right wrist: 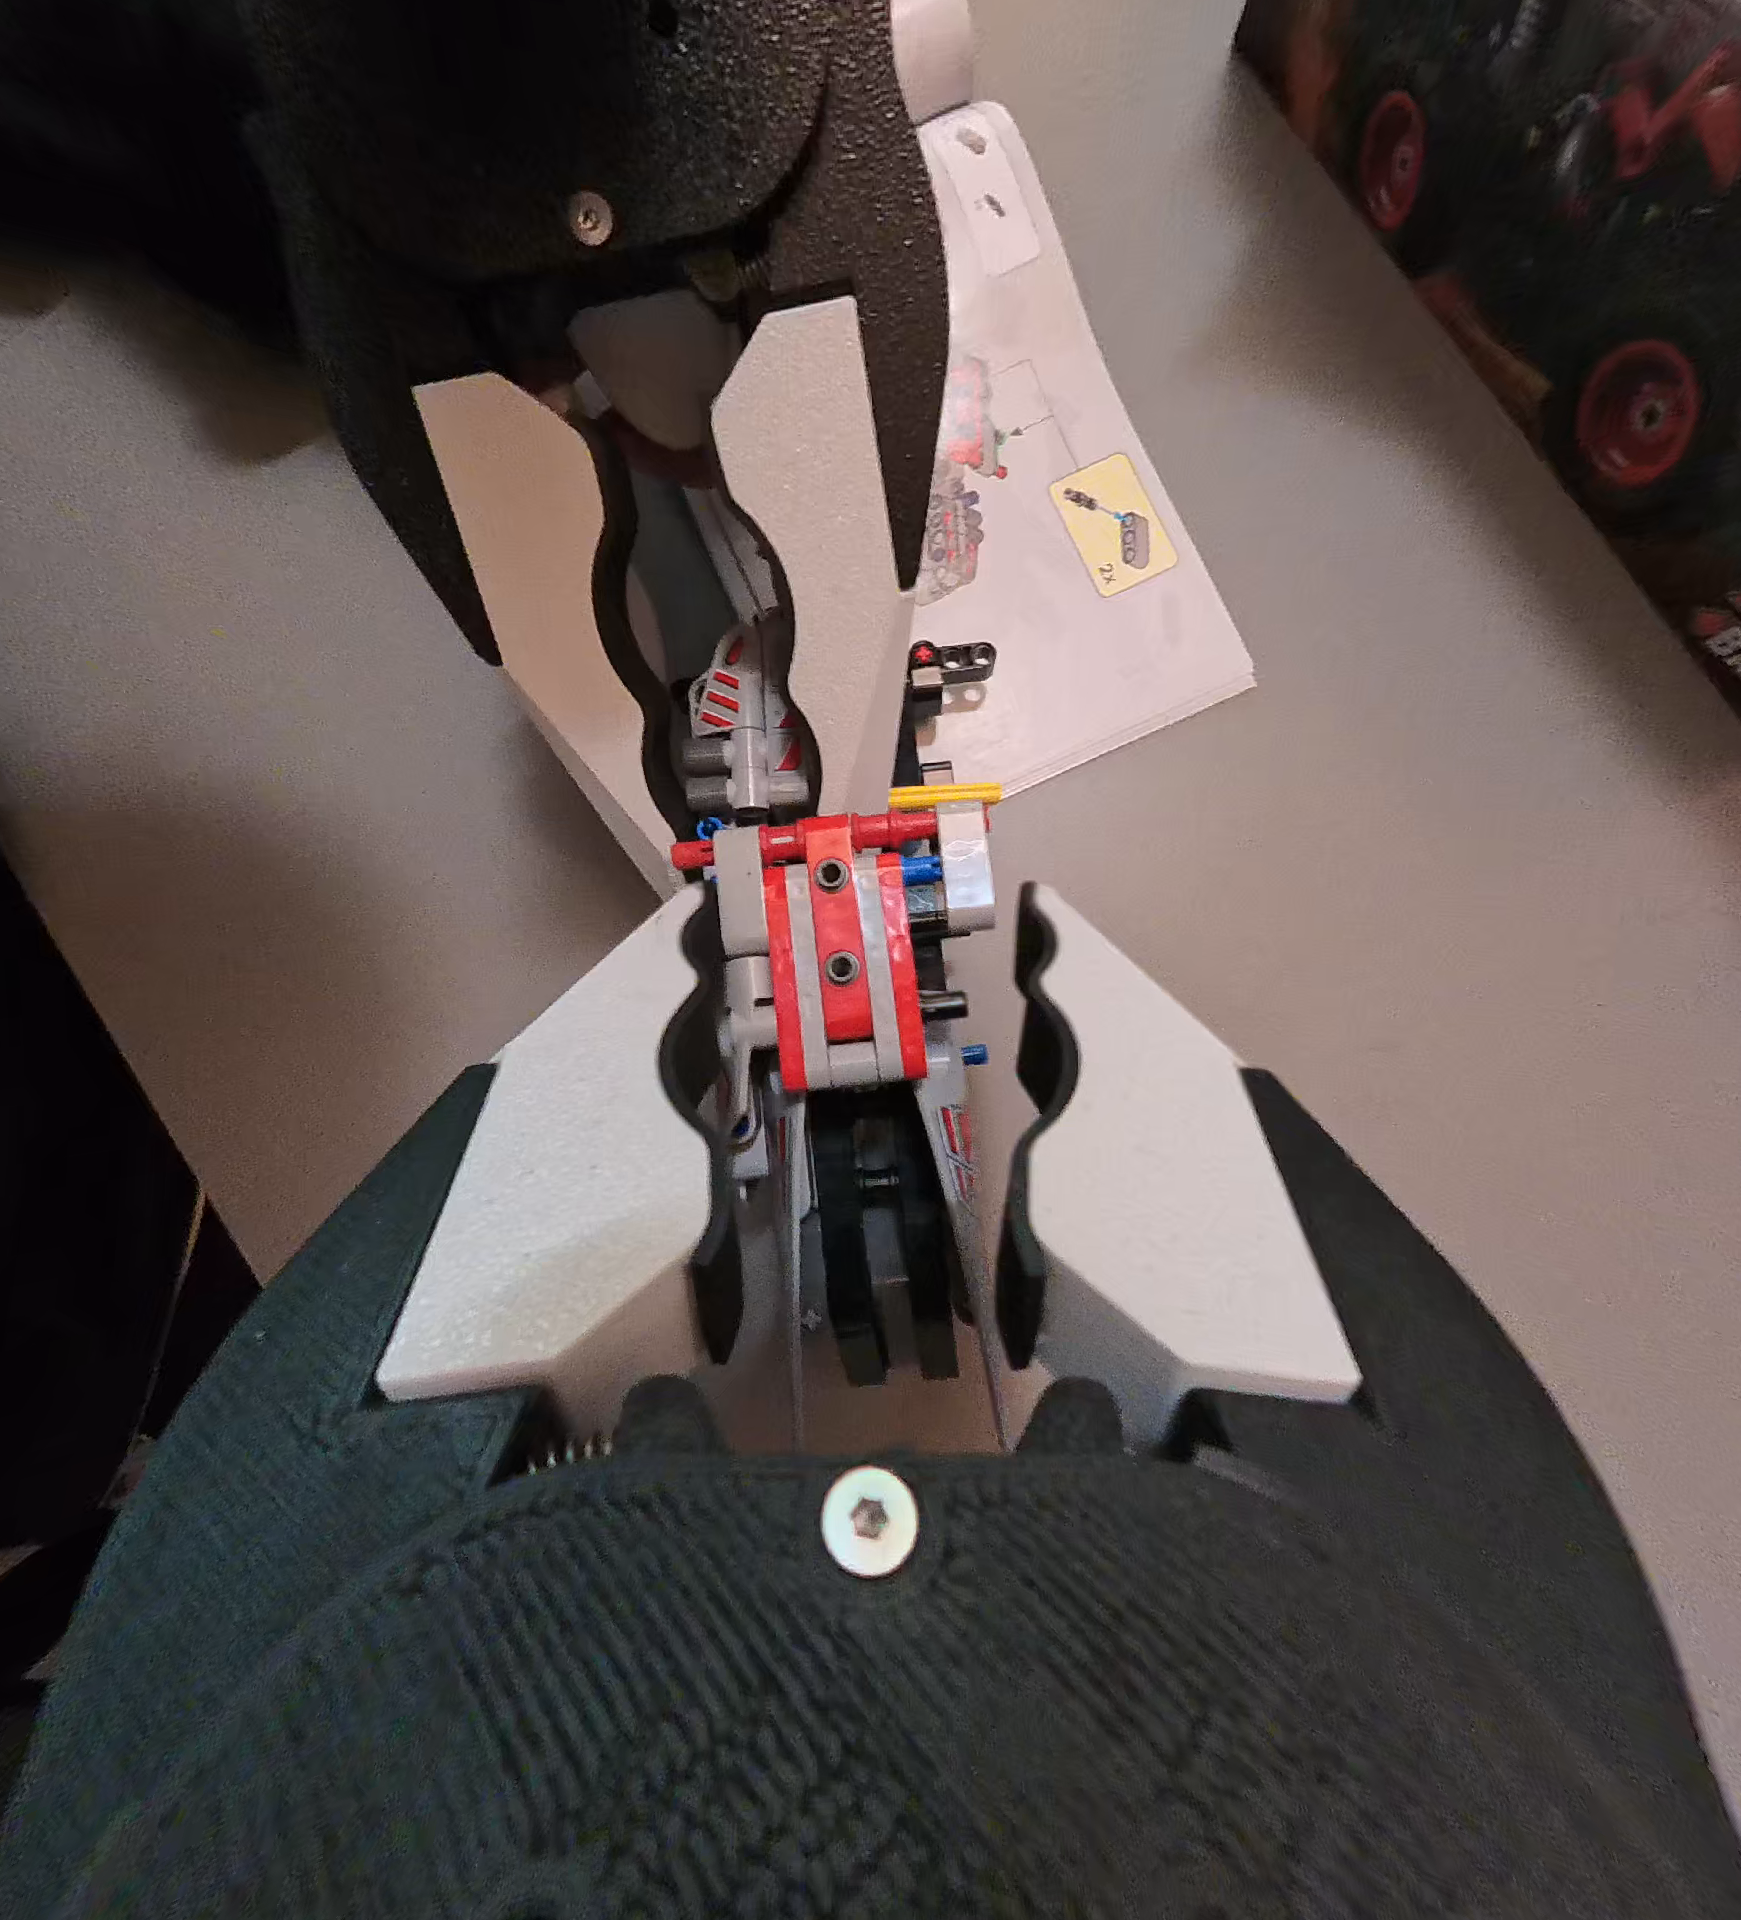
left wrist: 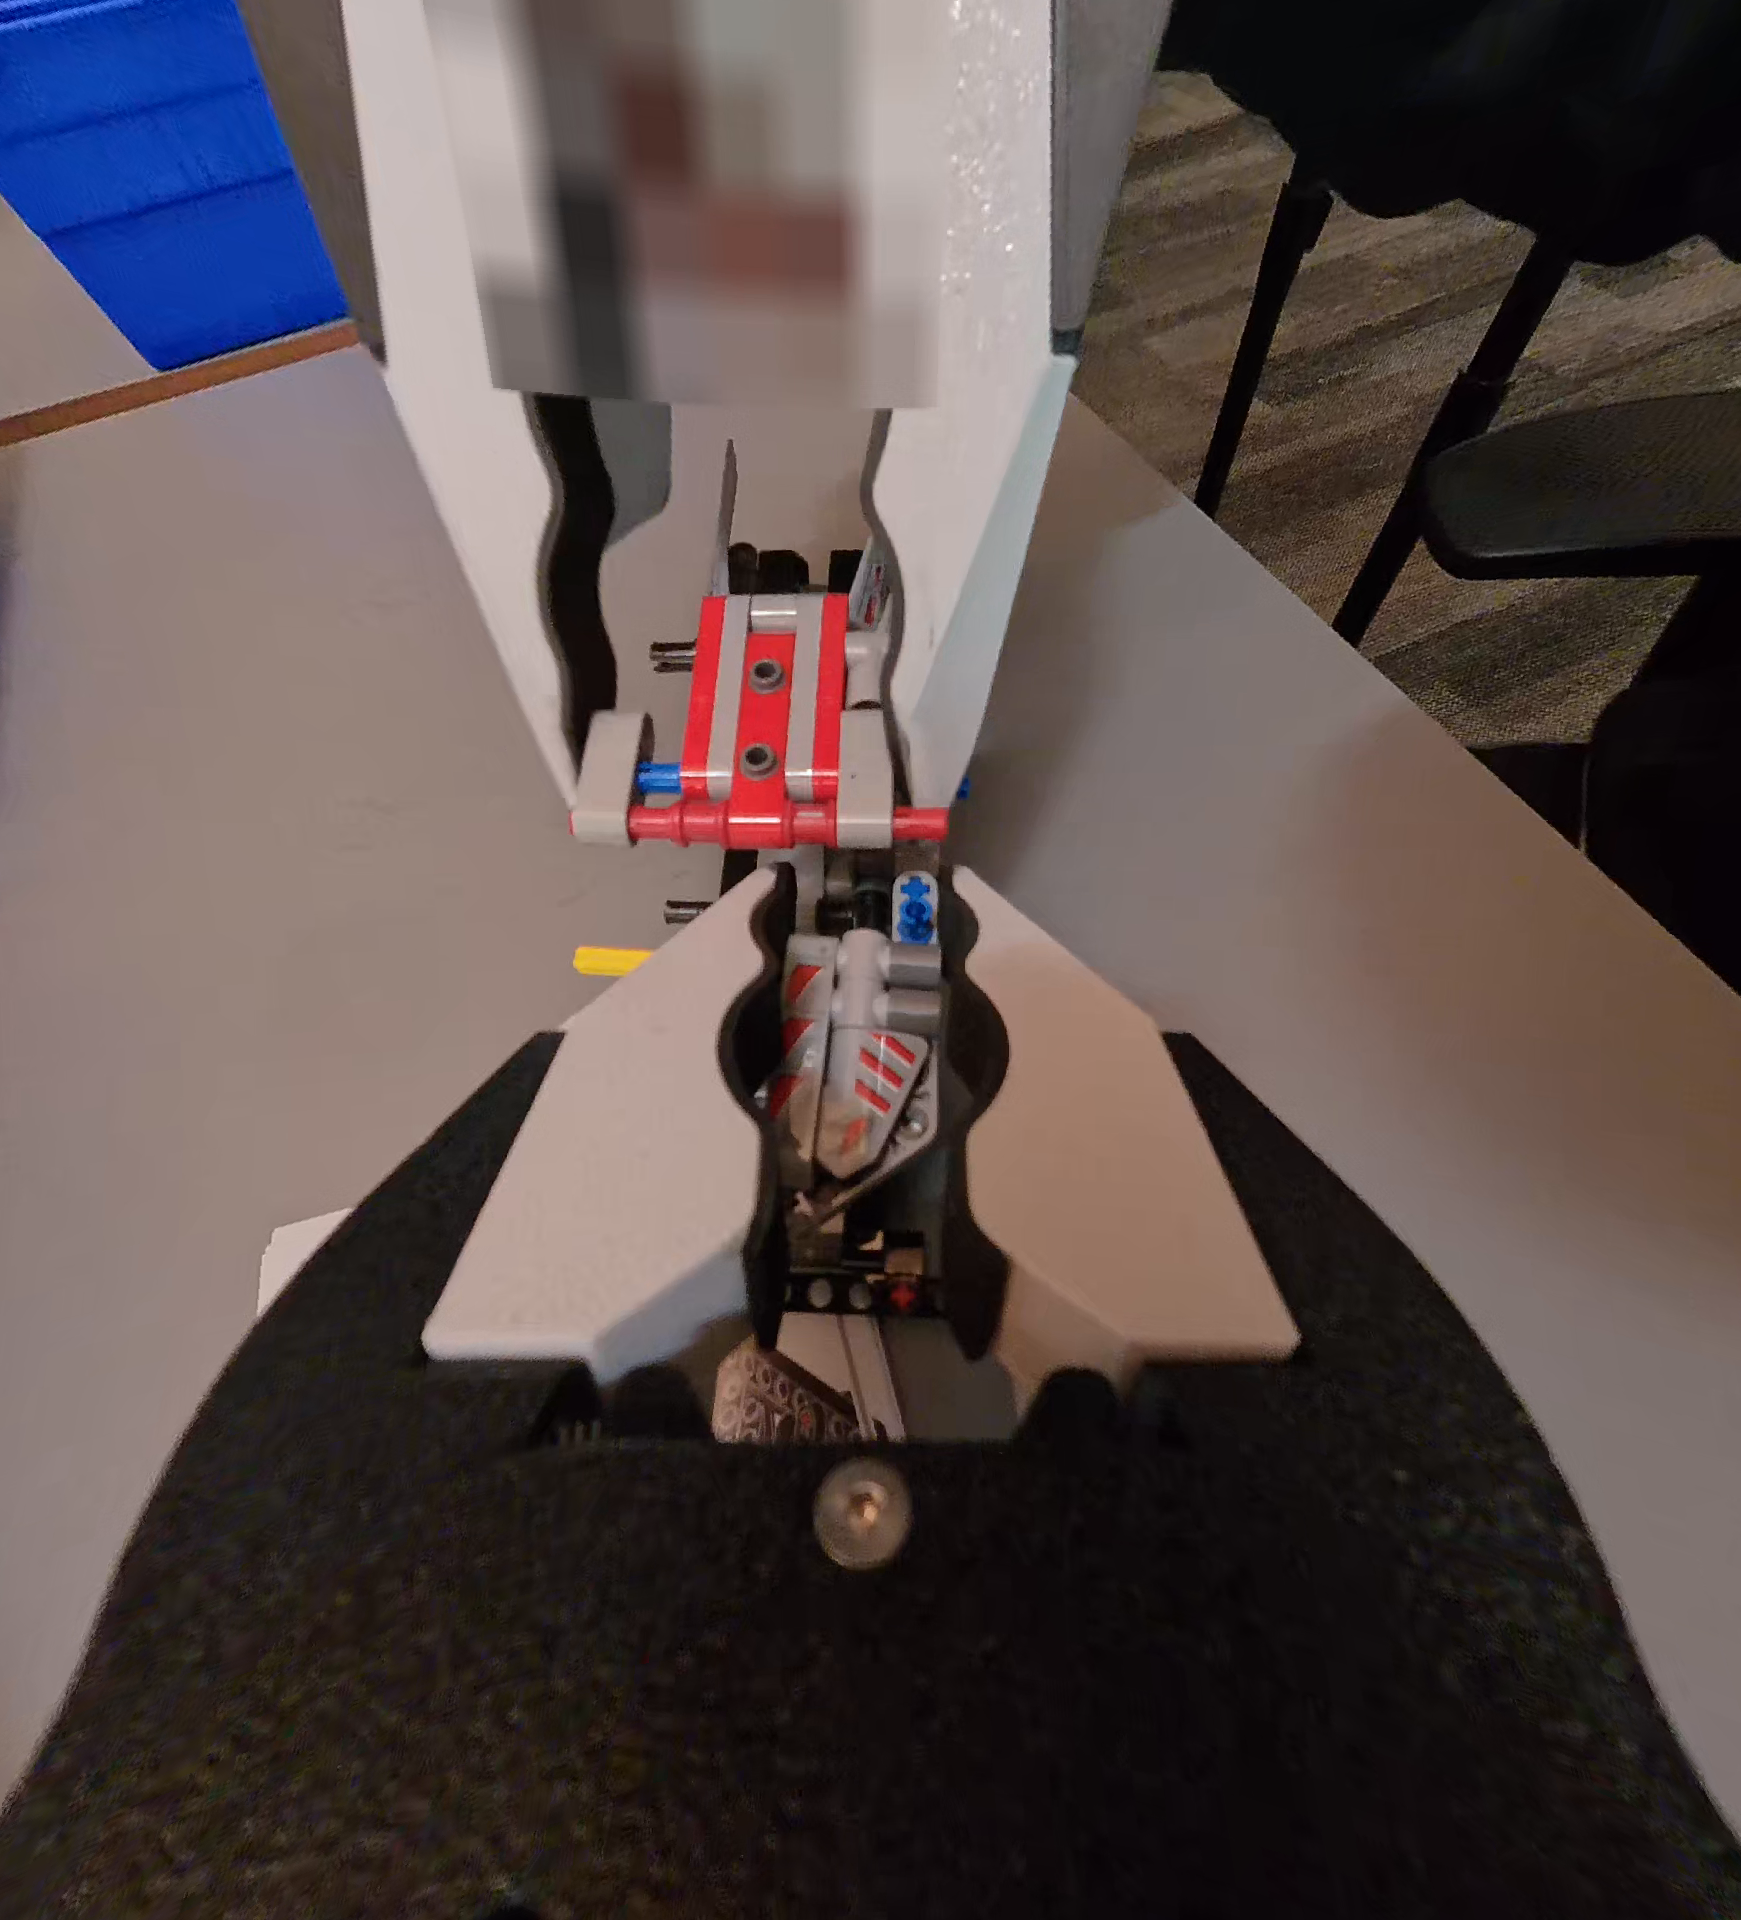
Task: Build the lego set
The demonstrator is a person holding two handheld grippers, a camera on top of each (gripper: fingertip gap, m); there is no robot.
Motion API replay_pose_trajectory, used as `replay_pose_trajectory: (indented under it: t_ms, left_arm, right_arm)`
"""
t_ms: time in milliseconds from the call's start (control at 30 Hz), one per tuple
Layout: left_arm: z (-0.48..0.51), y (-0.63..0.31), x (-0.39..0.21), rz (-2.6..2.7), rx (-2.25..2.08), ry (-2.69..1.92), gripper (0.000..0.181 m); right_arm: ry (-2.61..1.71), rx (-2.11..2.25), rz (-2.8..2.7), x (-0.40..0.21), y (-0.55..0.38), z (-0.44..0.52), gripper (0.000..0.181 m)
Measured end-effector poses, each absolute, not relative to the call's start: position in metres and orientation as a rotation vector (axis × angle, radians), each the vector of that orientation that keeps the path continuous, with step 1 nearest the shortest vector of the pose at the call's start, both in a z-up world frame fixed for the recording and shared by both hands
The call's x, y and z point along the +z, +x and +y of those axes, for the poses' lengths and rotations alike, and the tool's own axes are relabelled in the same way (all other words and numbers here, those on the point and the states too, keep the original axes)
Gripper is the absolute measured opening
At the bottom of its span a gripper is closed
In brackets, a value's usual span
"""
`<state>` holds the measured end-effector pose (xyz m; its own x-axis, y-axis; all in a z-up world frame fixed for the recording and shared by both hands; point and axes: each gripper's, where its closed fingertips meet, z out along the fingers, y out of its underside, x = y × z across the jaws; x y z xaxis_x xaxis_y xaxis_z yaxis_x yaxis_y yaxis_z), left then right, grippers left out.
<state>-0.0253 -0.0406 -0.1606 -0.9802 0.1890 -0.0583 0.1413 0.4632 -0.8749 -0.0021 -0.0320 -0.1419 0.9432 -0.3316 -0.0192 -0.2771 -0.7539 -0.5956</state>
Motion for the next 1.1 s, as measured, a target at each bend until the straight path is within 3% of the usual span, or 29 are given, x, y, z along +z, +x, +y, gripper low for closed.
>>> replay_pose_trajectory:
  t_ms: [33,467,667,1100]
  left_arm:
    - [-0.041,-0.025,-0.161,-2.649,1.576,-0.296,0.024]
    - [-0.039,-0.026,-0.16,-2.635,1.567,-0.299,0.024]
    - [-0.025,-0.005,-0.149,-2.768,1.644,-0.356,0.049]
    - [-0.028,-0.007,-0.129,-2.68,1.846,-0.396,0.047]
  right_arm:
    - [-2.469,-0.106,0.419,-0.142,-0.003,-0.03,0.051]
    - [-2.426,-0.312,0.265,-0.138,-0.001,-0.029,0.05]
    - [-2.447,-0.396,0.244,-0.137,0.001,-0.032,0.05]
    - [-2.386,-0.458,0.255,-0.136,-0.001,-0.032,0.05]
